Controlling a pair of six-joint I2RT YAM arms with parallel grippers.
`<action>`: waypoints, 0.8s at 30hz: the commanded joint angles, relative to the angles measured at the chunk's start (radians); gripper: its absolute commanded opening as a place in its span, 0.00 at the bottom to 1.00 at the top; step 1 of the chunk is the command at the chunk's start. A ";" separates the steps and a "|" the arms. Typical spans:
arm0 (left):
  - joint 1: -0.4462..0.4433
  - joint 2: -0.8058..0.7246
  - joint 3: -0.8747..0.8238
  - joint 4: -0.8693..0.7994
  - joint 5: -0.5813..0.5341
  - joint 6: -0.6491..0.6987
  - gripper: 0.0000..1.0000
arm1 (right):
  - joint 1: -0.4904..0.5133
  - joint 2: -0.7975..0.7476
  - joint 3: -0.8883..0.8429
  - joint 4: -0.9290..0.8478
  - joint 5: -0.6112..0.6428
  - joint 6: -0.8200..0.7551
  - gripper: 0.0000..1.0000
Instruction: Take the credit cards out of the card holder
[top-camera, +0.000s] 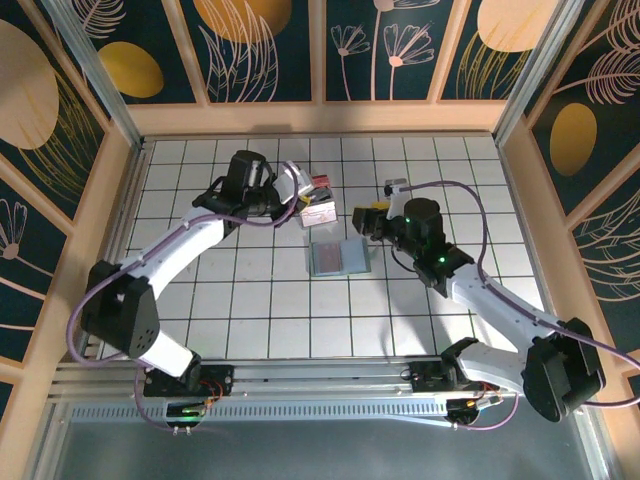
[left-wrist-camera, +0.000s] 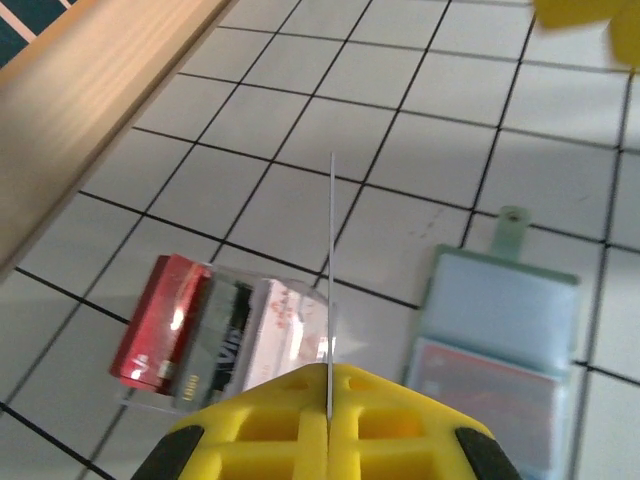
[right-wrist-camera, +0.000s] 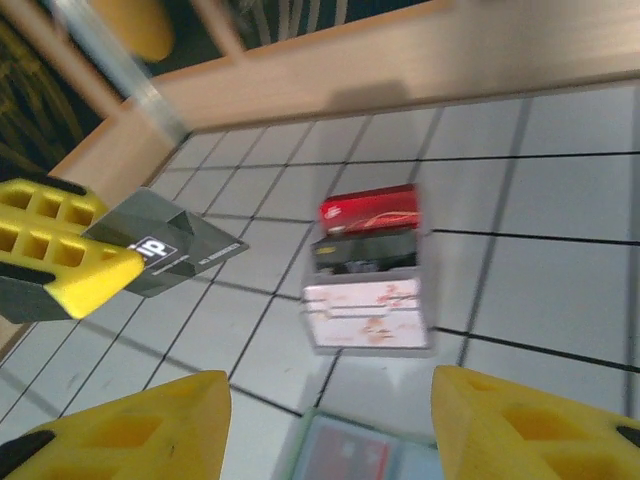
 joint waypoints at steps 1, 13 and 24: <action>0.038 0.074 0.093 -0.047 0.027 0.151 0.00 | 0.005 -0.038 0.007 -0.053 0.203 0.067 0.57; 0.054 0.344 0.304 -0.182 0.079 0.388 0.00 | 0.006 0.005 0.043 -0.118 0.309 0.139 0.59; 0.062 0.507 0.450 -0.255 0.102 0.411 0.00 | 0.005 0.008 0.047 -0.133 0.324 0.149 0.59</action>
